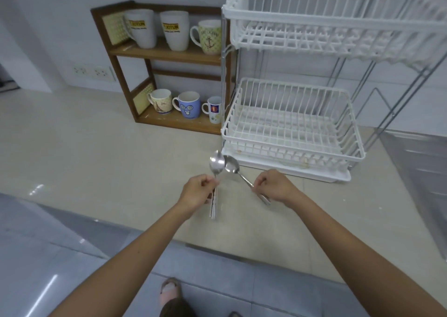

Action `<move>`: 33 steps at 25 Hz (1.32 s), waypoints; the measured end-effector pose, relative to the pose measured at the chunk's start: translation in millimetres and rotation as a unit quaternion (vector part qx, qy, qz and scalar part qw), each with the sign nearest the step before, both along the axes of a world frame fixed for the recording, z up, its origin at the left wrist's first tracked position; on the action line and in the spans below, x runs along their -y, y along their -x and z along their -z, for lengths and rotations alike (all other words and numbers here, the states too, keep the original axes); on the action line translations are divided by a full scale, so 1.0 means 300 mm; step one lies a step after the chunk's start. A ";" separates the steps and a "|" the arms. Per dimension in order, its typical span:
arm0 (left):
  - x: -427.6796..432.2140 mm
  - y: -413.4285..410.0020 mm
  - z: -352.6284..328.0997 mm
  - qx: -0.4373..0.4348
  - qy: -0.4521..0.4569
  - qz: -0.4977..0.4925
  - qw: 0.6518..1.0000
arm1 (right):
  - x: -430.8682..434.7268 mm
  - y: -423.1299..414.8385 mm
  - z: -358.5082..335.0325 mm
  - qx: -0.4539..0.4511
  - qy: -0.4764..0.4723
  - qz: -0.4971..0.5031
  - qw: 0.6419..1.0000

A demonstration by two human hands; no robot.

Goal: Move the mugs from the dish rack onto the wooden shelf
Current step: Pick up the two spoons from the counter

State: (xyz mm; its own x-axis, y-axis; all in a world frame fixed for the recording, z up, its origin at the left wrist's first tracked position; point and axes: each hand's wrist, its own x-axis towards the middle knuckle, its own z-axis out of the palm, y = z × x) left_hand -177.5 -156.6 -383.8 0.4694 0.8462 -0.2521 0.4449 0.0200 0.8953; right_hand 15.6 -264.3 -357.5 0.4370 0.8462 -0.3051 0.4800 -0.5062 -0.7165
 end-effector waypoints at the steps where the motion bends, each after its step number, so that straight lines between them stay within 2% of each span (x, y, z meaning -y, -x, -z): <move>1: -0.002 -0.022 -0.042 0.047 0.007 -0.001 0.999 | 0.012 -0.027 -0.035 -0.038 -0.023 0.014 0.999; 4: -0.016 -0.108 -0.160 0.130 0.012 0.023 0.991 | 0.013 -0.122 -0.133 -0.123 -0.093 0.070 0.986; 8: -0.063 -0.254 -0.267 0.162 0.056 0.069 0.983 | -0.054 -0.226 -0.212 -0.131 -0.145 0.130 0.972; 15: -0.291 -0.573 -0.355 0.115 0.104 0.037 0.987 | -0.225 -0.387 -0.223 -0.095 -0.146 0.213 0.961; 22: -0.422 -0.752 -0.197 -0.012 0.099 0.022 0.995 | -0.376 -0.471 -0.103 -0.089 -0.089 0.240 0.963; 25: -0.438 -0.804 -0.124 -0.035 0.102 0.023 0.994 | -0.422 -0.483 -0.054 -0.087 -0.075 0.244 0.963; 29: -0.468 -0.827 -0.076 -0.070 0.094 0.014 0.993 | -0.437 -0.492 -0.018 -0.039 -0.052 0.226 0.972; 33: -0.479 -0.813 -0.060 -0.103 0.074 0.013 0.992 | -0.445 -0.482 0.008 0.081 0.011 0.176 0.981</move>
